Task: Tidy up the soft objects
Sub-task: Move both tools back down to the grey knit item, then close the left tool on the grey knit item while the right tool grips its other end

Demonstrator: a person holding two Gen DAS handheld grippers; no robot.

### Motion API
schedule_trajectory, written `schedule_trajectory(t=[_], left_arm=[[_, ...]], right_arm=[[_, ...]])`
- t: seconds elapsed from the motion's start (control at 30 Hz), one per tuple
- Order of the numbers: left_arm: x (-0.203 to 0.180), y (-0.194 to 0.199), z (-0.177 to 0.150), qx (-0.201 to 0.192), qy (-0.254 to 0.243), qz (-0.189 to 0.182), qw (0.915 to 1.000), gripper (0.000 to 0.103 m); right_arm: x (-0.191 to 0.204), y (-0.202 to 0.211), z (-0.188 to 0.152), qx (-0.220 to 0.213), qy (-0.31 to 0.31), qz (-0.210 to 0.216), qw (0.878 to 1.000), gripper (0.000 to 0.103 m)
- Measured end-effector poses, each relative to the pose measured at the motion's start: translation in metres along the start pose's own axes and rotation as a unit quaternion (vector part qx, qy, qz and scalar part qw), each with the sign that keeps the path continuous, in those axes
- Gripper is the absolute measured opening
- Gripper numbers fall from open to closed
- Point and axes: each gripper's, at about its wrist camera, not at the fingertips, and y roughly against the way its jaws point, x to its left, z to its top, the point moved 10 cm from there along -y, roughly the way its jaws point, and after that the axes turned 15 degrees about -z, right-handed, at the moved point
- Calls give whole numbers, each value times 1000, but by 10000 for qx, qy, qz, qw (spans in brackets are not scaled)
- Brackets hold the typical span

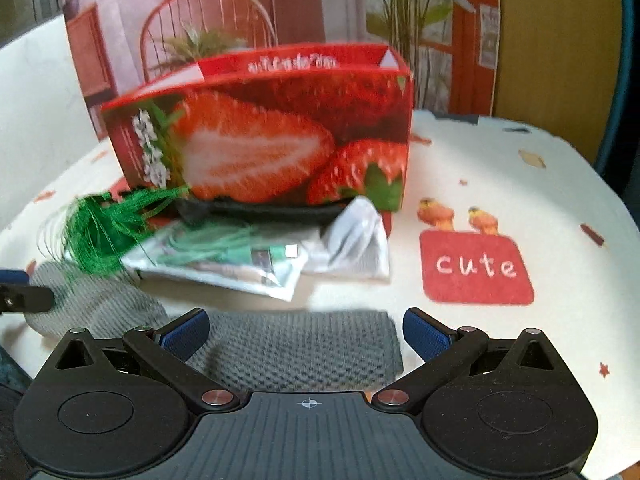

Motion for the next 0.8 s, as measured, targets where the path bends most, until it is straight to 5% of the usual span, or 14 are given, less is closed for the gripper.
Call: schedule_trajectory(t=[0.43, 0.8], left_arm=[[3, -9, -5, 11, 25, -116, 9999, 52], [-8, -5, -10, 154, 74, -469, 9988, 45]], right_arm=[[8, -13, -14, 259, 138, -32, 9996, 103], [8, -13, -14, 255, 134, -22, 9996, 103]])
